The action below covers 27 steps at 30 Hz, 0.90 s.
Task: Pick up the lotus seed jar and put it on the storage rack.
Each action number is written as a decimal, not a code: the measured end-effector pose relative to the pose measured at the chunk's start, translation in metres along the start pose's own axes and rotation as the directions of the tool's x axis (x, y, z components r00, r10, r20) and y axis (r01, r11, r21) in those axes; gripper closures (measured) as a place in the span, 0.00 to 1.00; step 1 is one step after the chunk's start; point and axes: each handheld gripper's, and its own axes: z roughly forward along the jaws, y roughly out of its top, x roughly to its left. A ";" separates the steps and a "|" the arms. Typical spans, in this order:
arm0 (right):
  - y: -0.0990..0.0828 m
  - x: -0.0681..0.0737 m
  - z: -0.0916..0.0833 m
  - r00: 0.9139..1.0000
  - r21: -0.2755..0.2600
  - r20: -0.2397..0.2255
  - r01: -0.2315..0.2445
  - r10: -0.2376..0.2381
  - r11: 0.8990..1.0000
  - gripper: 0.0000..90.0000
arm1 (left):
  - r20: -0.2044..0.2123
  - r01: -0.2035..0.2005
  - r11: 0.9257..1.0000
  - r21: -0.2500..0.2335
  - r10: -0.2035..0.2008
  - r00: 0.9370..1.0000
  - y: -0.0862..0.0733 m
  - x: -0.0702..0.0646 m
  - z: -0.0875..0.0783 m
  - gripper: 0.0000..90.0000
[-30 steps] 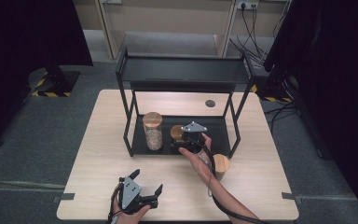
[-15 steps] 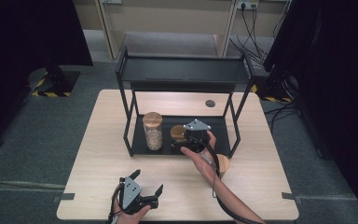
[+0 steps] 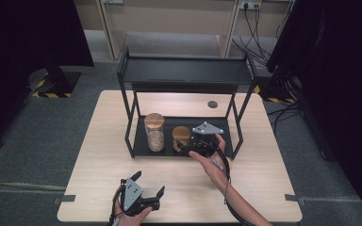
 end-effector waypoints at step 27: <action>-0.042 -0.020 -0.047 0.995 -0.072 -0.087 -0.053 0.047 0.996 0.06 | 0.000 0.001 1.000 0.007 -0.001 1.000 -0.001 -0.001 0.002 0.03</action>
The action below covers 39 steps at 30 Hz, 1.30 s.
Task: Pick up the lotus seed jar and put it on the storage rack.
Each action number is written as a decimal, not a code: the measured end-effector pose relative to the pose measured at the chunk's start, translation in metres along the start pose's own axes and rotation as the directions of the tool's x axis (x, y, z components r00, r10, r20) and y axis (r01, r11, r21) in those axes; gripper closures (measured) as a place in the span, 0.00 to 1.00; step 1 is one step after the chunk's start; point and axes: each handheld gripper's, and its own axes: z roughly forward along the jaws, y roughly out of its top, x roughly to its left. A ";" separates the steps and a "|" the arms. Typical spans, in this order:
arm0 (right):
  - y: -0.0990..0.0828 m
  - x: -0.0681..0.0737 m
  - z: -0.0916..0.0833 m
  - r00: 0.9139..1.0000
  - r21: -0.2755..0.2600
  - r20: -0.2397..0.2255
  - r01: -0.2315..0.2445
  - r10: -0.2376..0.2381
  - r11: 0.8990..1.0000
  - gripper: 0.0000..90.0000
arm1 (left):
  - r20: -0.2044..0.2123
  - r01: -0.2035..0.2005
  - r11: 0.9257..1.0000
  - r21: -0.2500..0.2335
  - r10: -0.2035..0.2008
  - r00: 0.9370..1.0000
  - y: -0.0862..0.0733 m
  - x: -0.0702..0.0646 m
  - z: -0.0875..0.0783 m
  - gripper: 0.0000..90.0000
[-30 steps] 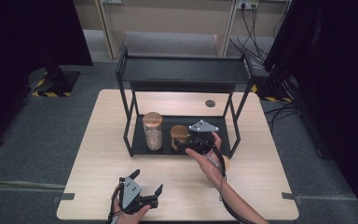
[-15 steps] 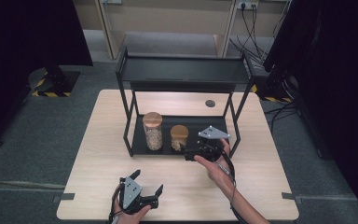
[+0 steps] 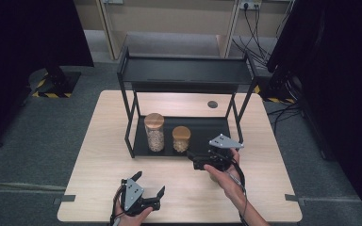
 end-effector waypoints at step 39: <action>-0.050 -0.018 -0.058 0.999 -0.028 0.031 -0.042 0.043 0.999 0.06 | -0.001 0.003 1.000 0.001 -0.003 1.000 0.000 -0.001 0.001 0.03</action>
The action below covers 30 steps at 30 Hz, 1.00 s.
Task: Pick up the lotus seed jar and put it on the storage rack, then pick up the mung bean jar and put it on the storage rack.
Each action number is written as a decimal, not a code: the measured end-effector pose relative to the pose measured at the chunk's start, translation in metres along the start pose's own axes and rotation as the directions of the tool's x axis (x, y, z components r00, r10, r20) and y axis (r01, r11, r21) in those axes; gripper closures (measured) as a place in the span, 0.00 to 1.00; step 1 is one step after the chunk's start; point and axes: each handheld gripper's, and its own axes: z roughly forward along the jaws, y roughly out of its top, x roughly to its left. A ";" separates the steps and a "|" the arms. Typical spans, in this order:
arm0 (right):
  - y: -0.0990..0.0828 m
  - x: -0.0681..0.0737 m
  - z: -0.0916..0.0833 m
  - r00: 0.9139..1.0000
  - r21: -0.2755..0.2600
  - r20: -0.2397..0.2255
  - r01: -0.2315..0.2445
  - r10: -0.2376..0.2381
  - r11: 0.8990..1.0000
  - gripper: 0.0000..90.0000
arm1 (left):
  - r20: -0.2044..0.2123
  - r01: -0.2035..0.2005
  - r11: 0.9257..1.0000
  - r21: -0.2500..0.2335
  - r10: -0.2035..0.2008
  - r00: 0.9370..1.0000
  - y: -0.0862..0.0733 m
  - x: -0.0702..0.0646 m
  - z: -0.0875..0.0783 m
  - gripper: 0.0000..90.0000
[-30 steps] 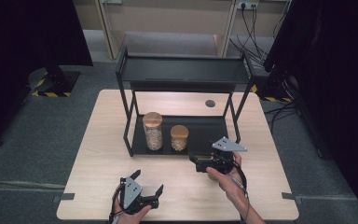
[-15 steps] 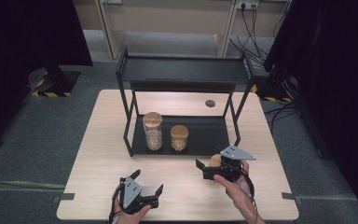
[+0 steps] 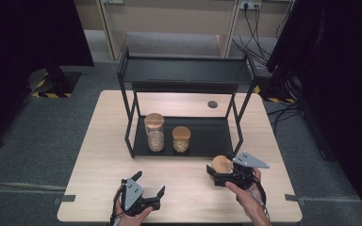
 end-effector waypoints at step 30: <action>-0.026 -0.014 -0.017 0.998 0.025 0.043 -0.038 0.037 0.999 0.06 | -0.001 -0.003 1.000 0.002 0.003 1.000 0.000 0.000 0.000 0.03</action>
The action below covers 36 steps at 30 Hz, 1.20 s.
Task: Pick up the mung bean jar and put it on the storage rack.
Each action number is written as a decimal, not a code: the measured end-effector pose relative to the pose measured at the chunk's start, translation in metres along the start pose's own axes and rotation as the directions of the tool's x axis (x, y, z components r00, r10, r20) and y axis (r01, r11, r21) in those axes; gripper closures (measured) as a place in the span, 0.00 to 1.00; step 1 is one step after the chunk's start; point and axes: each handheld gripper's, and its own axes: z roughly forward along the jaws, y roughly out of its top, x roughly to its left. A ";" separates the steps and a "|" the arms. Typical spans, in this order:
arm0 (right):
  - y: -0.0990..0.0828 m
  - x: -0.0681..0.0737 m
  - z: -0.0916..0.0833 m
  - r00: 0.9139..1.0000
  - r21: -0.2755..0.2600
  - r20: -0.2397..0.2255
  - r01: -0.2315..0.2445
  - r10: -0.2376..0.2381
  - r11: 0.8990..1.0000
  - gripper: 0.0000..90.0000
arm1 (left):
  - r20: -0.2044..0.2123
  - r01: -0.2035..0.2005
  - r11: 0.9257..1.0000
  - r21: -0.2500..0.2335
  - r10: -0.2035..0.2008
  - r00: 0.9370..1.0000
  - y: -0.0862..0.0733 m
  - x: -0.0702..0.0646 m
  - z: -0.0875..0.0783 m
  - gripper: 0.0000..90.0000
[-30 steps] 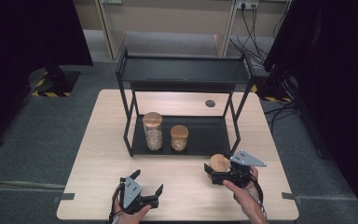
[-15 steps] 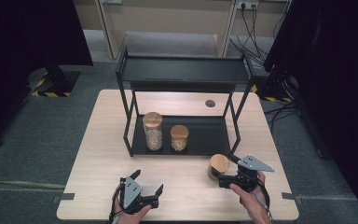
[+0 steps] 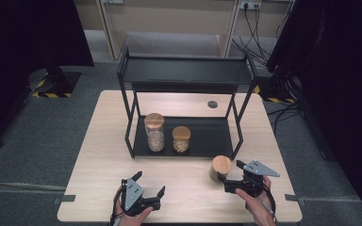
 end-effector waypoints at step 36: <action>-0.009 0.002 0.026 0.999 0.061 0.028 0.032 -0.034 0.998 0.06 | 0.000 -0.002 1.000 0.001 0.002 1.000 0.000 0.000 0.000 0.03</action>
